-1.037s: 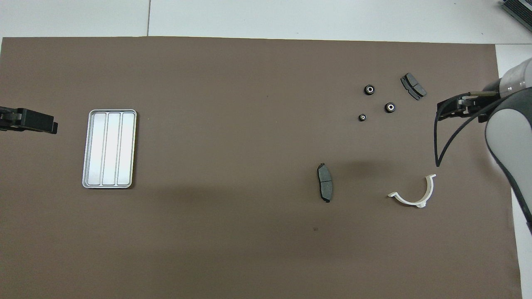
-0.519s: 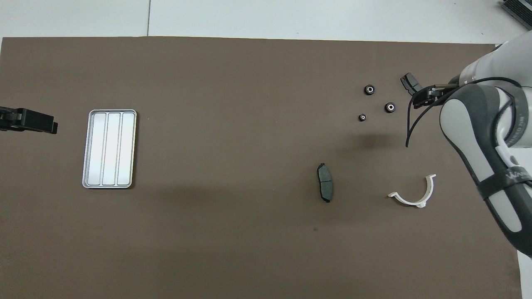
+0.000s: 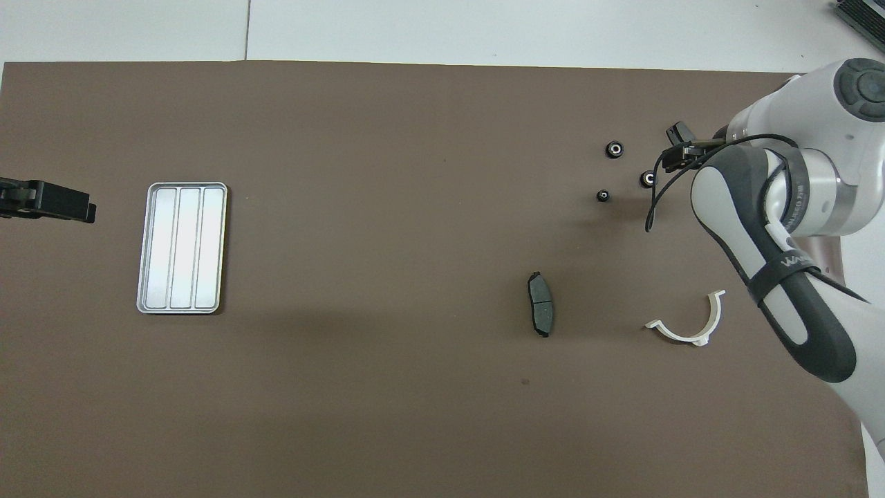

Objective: Pick bearing gear from pile to tray
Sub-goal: 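Reach the right gripper over the small black bearings, then lower the right gripper and grasp one black bearing, then carry the black bearing with the right gripper toward the table center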

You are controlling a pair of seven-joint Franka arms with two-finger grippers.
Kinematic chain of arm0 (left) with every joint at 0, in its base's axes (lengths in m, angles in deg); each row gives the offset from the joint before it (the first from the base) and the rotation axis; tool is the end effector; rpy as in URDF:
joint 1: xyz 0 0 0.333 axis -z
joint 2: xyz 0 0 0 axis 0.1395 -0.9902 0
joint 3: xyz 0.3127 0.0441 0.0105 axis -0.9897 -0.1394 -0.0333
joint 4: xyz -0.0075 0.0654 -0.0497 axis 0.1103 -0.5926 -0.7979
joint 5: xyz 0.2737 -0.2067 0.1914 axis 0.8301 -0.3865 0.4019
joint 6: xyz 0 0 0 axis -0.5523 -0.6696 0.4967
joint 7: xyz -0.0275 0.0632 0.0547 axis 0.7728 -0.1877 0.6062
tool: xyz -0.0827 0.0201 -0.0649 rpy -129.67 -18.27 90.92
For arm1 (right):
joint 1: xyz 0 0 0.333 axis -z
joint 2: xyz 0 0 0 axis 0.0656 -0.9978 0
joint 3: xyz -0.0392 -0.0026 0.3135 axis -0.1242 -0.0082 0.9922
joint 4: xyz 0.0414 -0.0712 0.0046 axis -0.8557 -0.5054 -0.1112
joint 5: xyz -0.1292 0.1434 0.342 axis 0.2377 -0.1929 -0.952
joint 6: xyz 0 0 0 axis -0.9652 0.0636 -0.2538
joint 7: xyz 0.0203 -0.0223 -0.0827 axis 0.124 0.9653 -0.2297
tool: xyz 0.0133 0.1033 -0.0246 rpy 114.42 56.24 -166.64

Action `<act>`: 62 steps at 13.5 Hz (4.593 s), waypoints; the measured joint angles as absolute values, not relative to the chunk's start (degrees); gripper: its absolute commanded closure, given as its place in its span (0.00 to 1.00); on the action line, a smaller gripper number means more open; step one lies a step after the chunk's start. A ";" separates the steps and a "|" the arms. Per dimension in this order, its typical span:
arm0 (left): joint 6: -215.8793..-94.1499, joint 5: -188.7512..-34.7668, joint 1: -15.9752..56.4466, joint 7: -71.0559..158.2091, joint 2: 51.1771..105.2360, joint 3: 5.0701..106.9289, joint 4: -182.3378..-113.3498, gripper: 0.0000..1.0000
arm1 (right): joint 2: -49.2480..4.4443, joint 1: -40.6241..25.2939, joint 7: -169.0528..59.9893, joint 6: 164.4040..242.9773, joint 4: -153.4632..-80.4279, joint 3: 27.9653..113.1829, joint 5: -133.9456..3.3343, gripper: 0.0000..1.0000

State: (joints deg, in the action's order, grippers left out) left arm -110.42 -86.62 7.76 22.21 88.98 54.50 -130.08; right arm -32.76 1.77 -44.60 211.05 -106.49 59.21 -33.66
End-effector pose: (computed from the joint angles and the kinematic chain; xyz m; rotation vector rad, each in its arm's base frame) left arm 0.5560 -0.0125 0.6271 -3.1329 0.1968 -0.0864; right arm 0.6858 -0.0206 0.3740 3.0893 -0.0796 0.1624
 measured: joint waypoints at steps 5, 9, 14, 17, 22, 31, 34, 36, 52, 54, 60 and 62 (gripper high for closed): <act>-110.42 -86.62 7.76 22.21 88.98 54.50 -130.08 0.00 | -38.24 0.66 -44.59 216.76 -106.35 59.26 -33.66 0.04; -110.42 -86.62 7.76 22.21 88.98 54.50 -130.08 0.00 | -38.84 -0.56 -43.58 217.26 -106.30 59.26 -33.67 0.13; -110.42 -86.62 7.76 22.21 88.98 54.50 -130.08 0.00 | -39.66 -0.55 -43.53 217.85 -106.33 59.18 -33.68 0.37; -110.42 -86.62 7.76 22.21 88.98 54.50 -130.08 0.00 | -39.83 -0.56 -43.52 217.85 -106.38 59.18 -33.72 0.41; -110.42 -86.62 7.76 22.21 88.98 54.50 -130.08 0.00 | -39.95 -0.62 -42.98 217.85 -106.52 59.20 -33.81 0.44; -110.42 -86.62 7.76 22.21 88.98 54.50 -130.08 0.00 | -40.09 -0.88 -41.53 217.85 -107.45 59.23 -33.86 0.59; -110.42 -86.62 7.76 22.21 88.98 54.50 -130.08 0.00 | -40.04 -1.03 -41.43 217.84 -107.43 59.23 -34.07 0.72; -110.42 -86.62 7.76 22.21 88.98 54.50 -130.08 0.00 | -40.00 -1.08 -41.41 217.79 -107.44 59.24 -34.19 0.80; -112.88 -86.62 5.49 24.67 89.32 54.27 -132.00 0.00 | -35.70 -4.34 -40.79 208.76 -98.00 68.02 -34.14 1.00; -114.88 -86.62 5.33 24.76 89.91 54.27 -134.08 0.00 | -35.74 -8.88 -37.50 208.61 -97.37 68.20 -34.04 1.00; -117.50 -86.66 5.37 29.64 90.67 55.13 -136.44 0.00 | -36.82 -20.34 -30.75 211.58 -96.30 68.32 -34.01 1.00; -118.93 -86.68 5.50 32.04 90.65 55.52 -137.24 0.00 | -38.82 -23.98 -28.36 214.64 -95.95 68.28 -33.94 1.00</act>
